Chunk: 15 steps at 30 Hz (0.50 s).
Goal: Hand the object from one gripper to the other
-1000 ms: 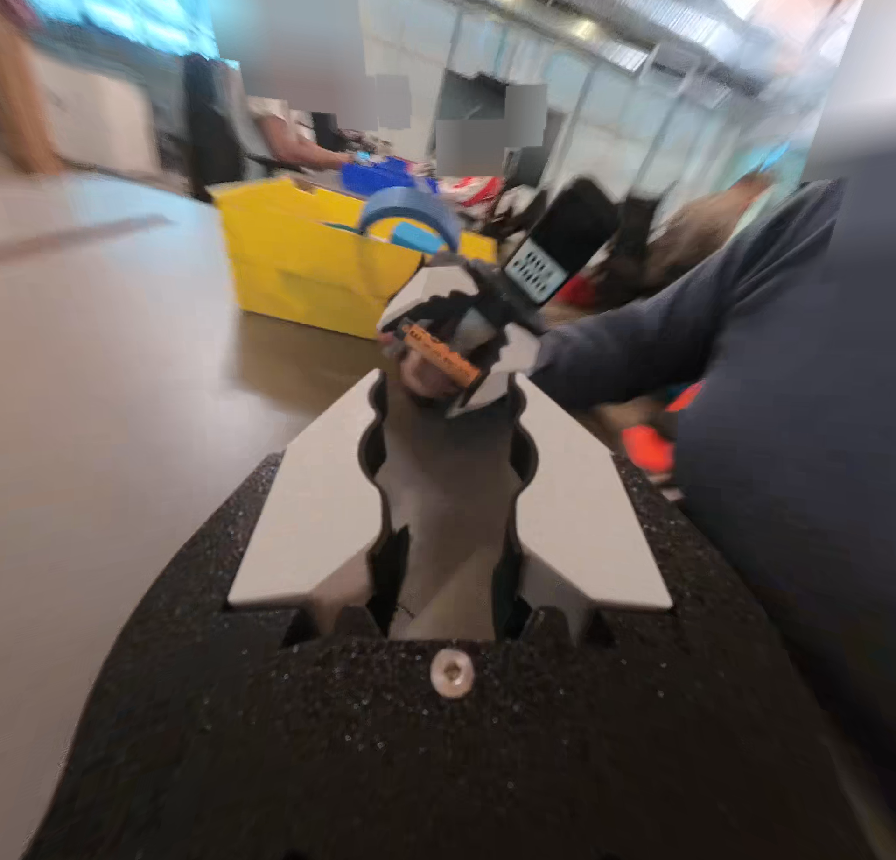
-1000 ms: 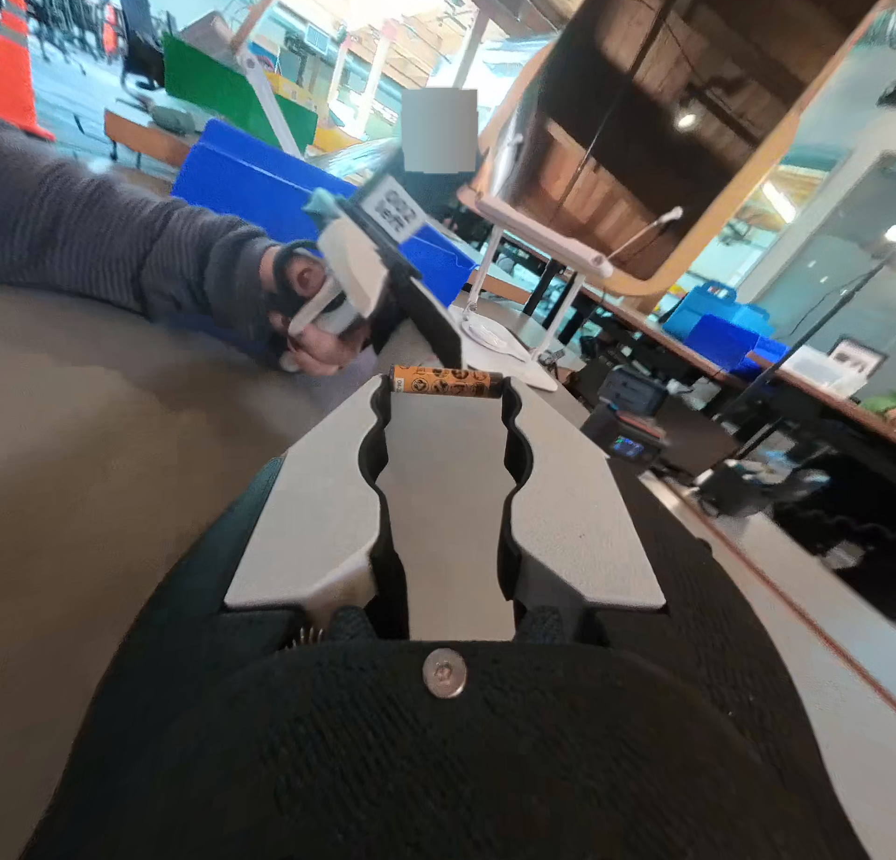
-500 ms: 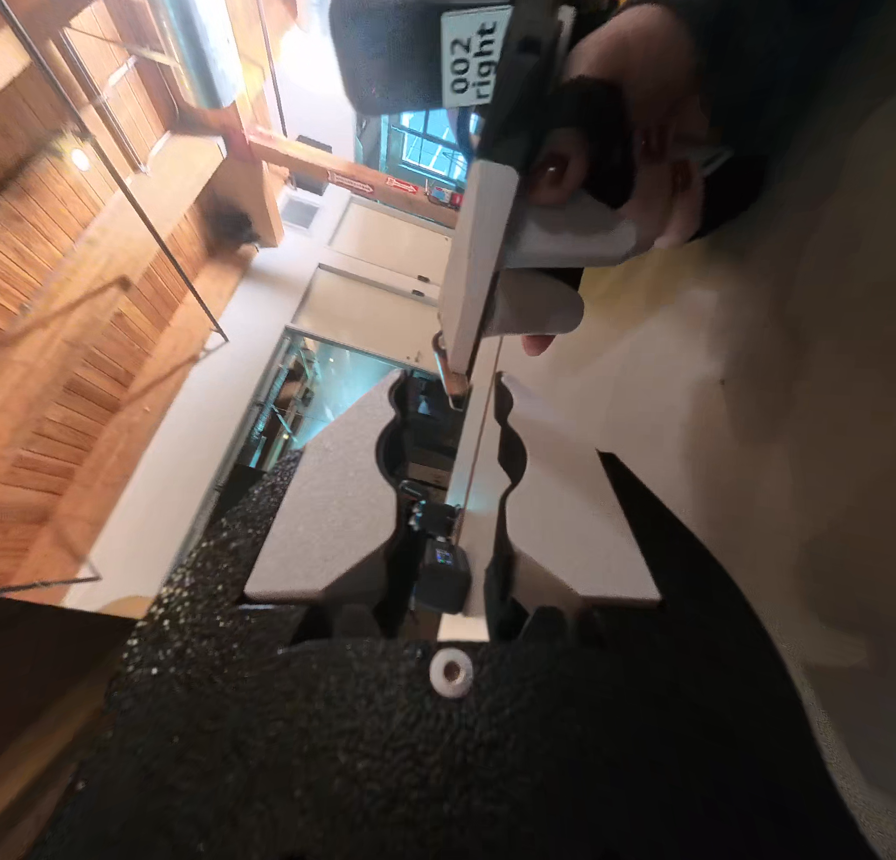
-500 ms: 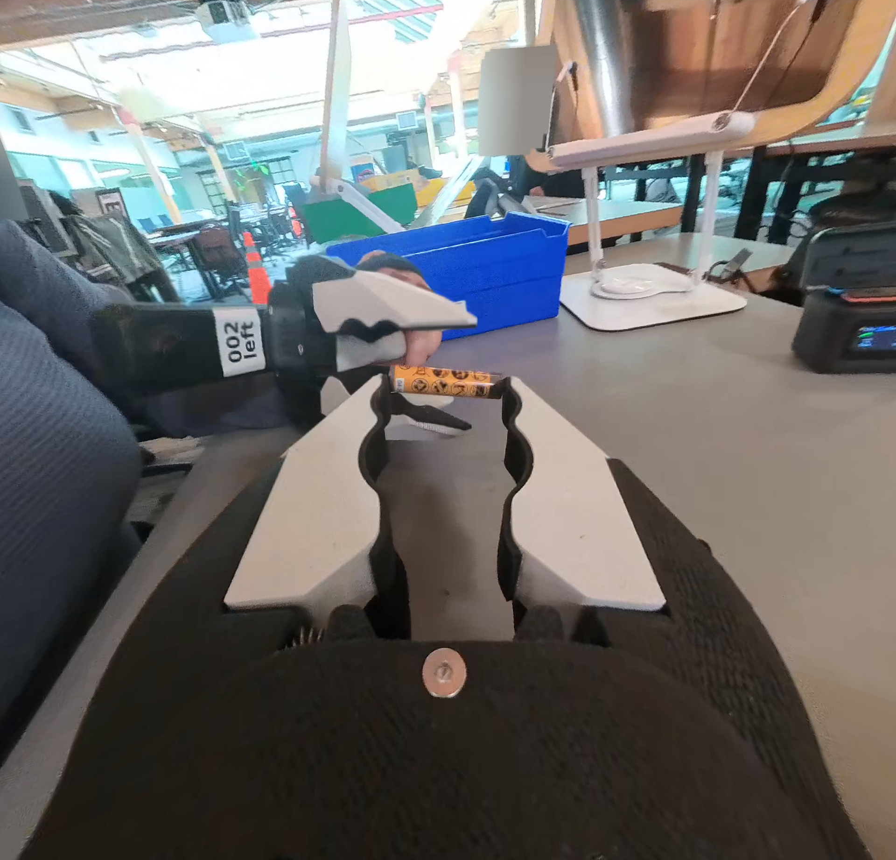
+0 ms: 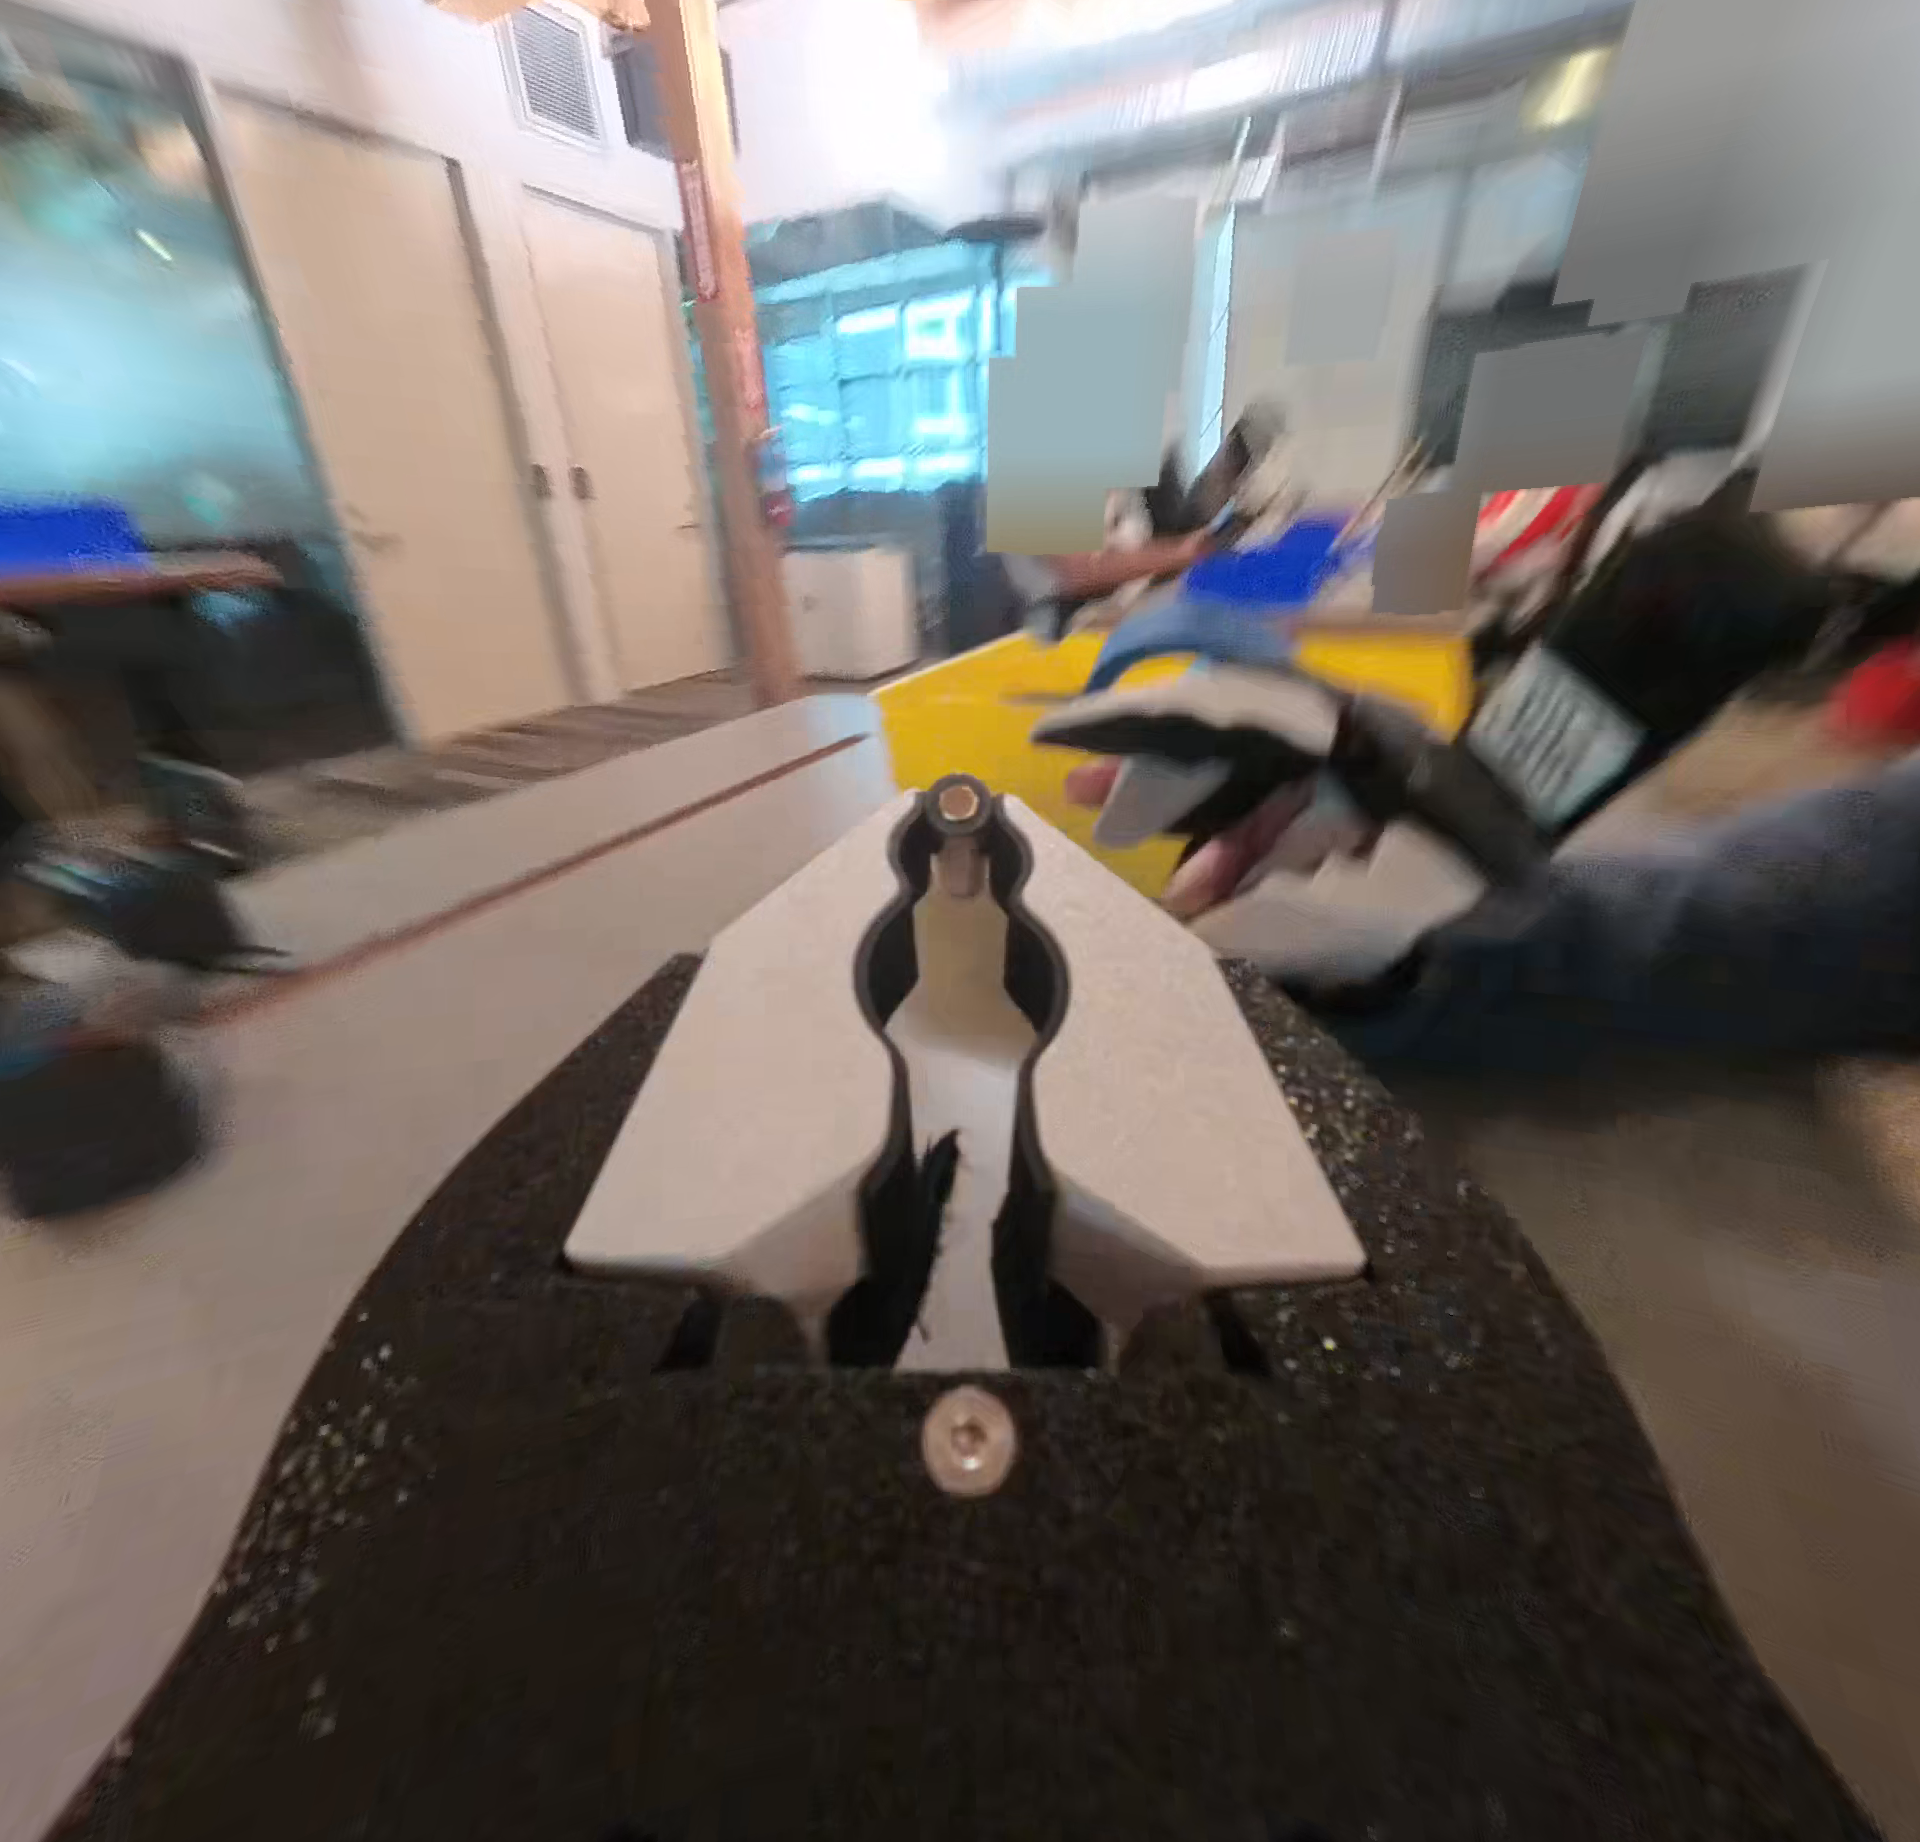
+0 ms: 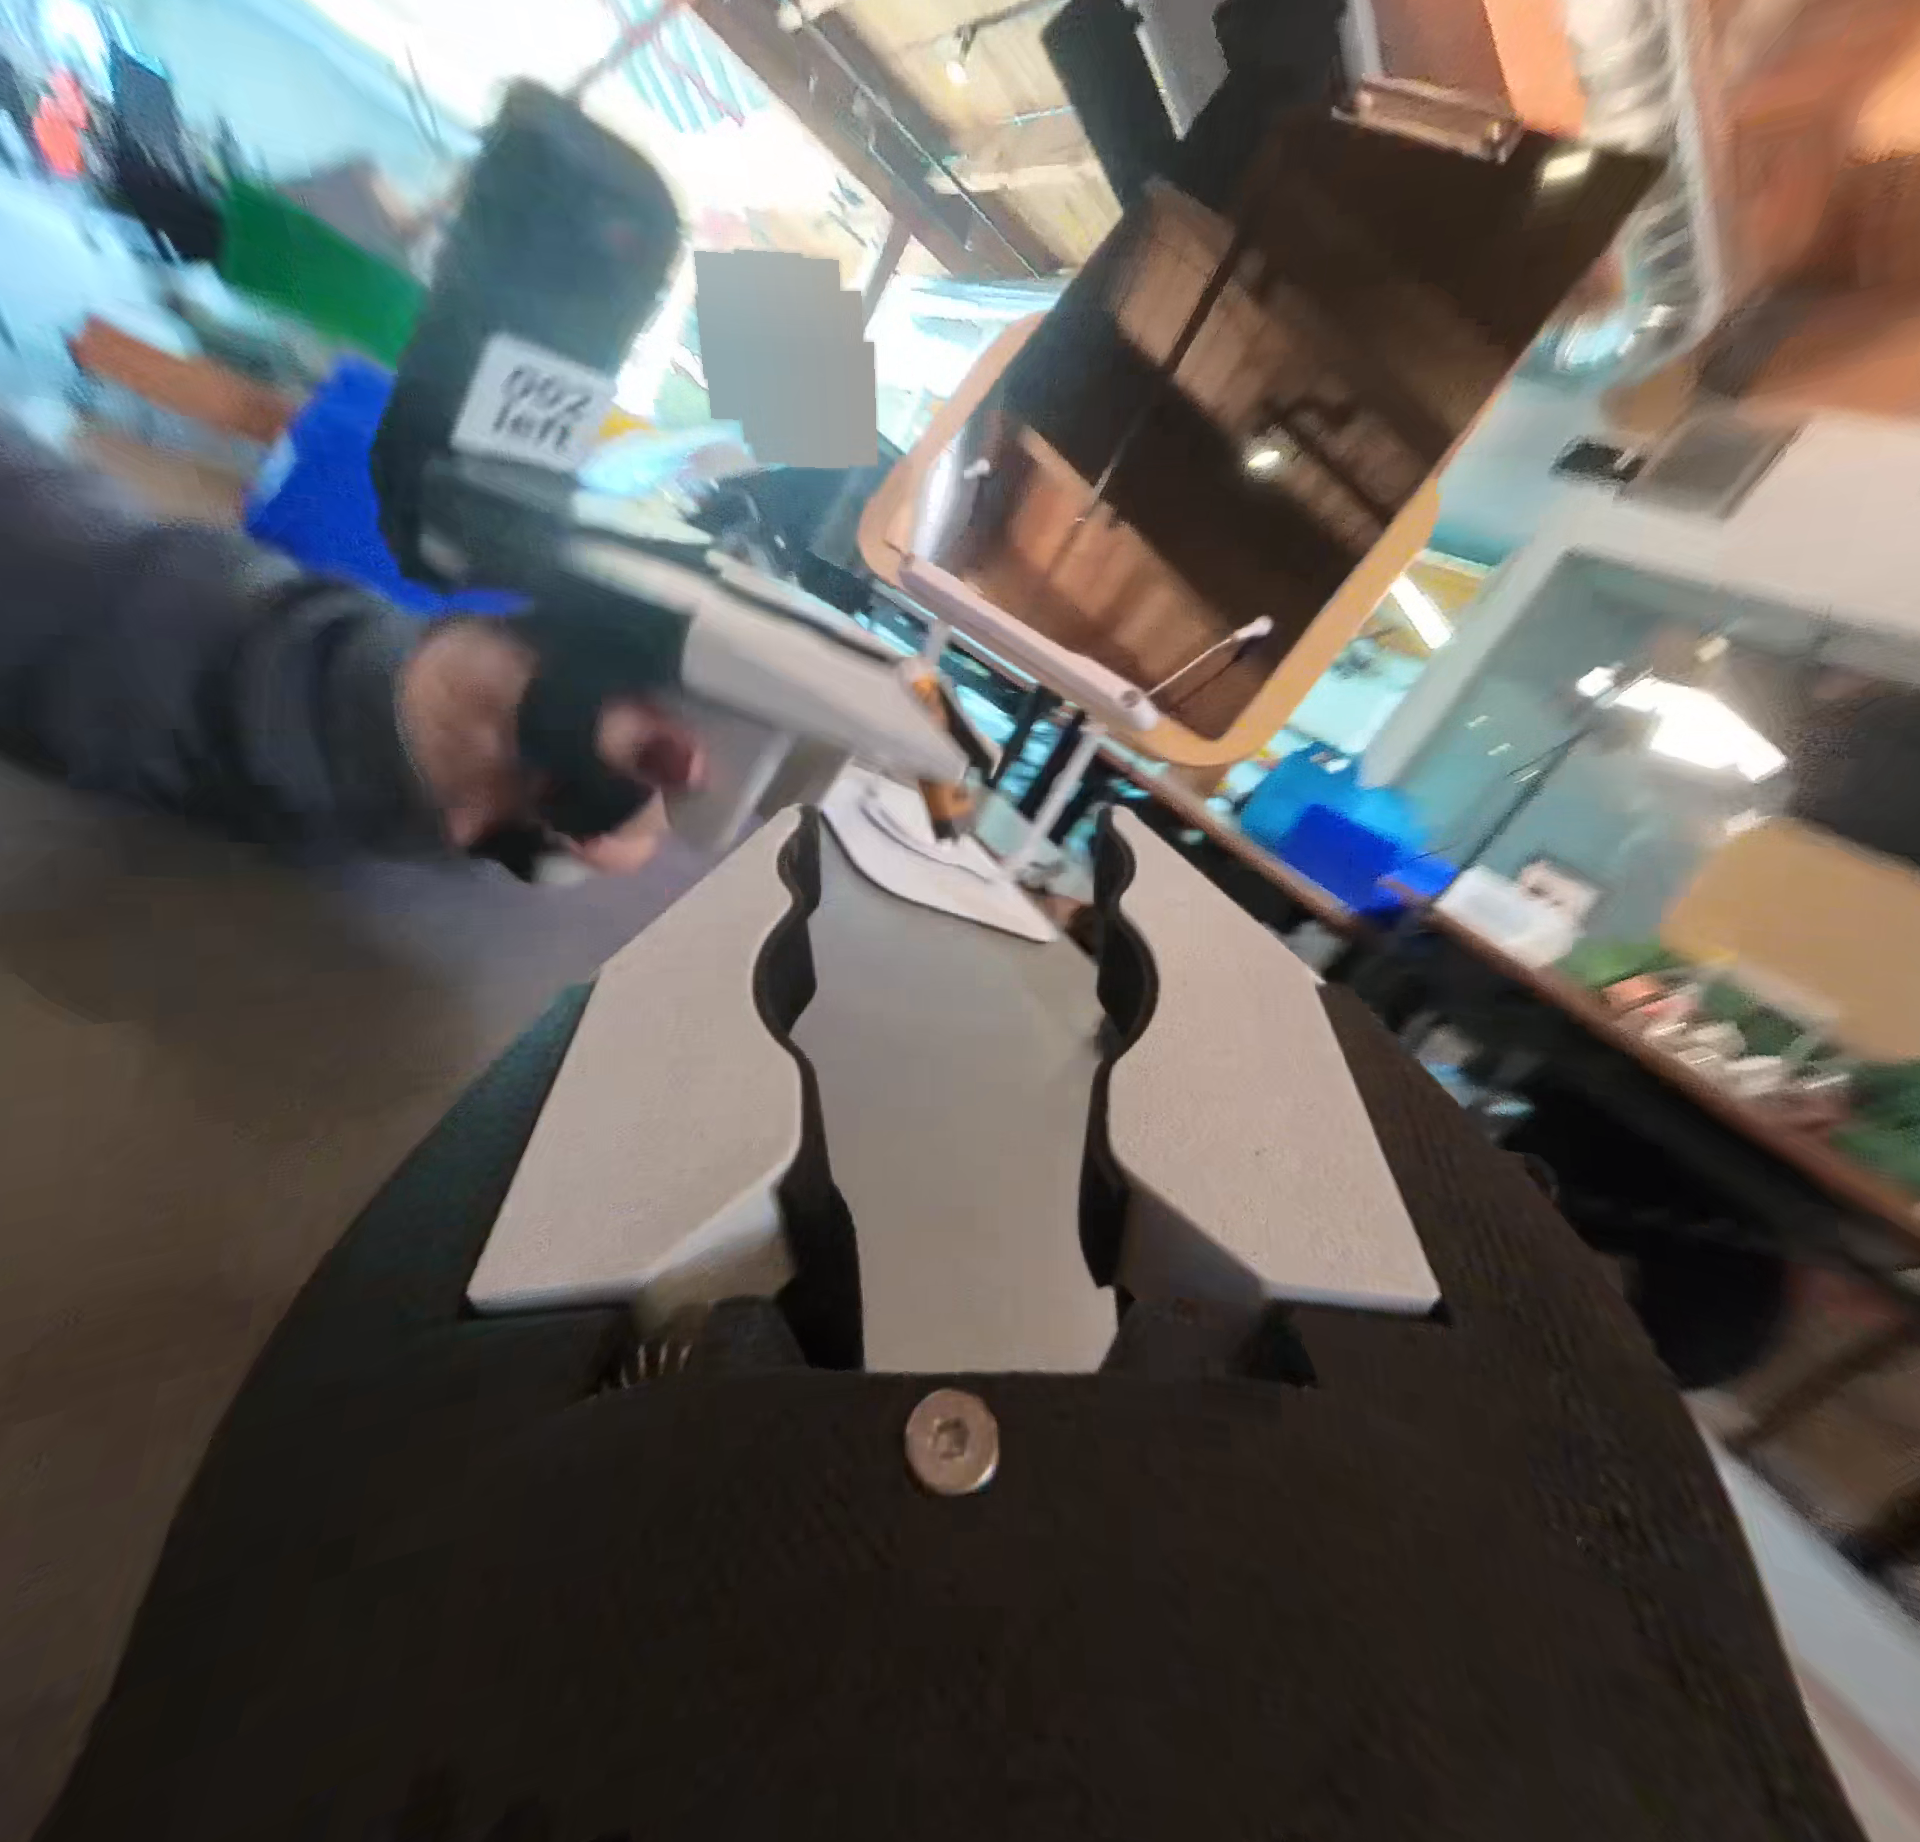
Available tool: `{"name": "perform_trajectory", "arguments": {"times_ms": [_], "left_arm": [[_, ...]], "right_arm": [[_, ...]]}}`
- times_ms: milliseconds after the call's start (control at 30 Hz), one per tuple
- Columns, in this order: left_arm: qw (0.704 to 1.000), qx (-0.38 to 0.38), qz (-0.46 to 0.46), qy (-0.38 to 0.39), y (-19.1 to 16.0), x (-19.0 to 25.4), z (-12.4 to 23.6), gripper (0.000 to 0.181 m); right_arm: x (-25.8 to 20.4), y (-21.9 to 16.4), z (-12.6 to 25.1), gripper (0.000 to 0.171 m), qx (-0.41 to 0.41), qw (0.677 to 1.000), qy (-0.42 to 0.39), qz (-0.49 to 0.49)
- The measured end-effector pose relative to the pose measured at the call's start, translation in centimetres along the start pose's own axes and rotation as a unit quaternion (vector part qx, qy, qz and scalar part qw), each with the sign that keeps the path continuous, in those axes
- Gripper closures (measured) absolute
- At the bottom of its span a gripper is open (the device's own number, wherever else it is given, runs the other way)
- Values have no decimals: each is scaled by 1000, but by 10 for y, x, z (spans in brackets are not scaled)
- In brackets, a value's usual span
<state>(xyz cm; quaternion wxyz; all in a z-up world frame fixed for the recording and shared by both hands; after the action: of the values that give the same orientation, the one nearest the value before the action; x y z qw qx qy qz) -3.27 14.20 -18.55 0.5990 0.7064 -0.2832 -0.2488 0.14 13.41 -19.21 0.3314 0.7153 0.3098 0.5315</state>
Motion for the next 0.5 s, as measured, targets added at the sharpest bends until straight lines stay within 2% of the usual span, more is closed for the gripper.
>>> {"name": "perform_trajectory", "arguments": {"times_ms": [100,167,233,333,500], "left_arm": [[974,57,194,-99,9,5,4,174],[933,79,305,-175,13,12,5,173],[899,79,376,-213,10,15,4,174],[875,62,415,-241,3,23,0,174],[863,44,432,-258,-2,29,-2,174]], "right_arm": [[-10,-4,-4,124,-26,994,-19,108],[-12,0,-4,129,-21,990,-25,136],[-11,6,-2,133,-10,990,-32,139],[-13,7,-2,139,-7,989,-26,144],[-20,9,-2,150,-3,986,-18,168]]}}
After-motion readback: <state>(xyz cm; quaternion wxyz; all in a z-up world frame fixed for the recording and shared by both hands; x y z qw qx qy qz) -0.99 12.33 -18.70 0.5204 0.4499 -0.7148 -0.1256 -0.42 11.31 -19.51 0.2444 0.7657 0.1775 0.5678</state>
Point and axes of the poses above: each gripper's, where its closed fingertips meet, z back along the fingers, y out of its top, x = y × z across the jaws, the point moved 1 cm from there along z, back along the fingers, and after that the axes turned 1 degree about z, right-handed, at the moved point
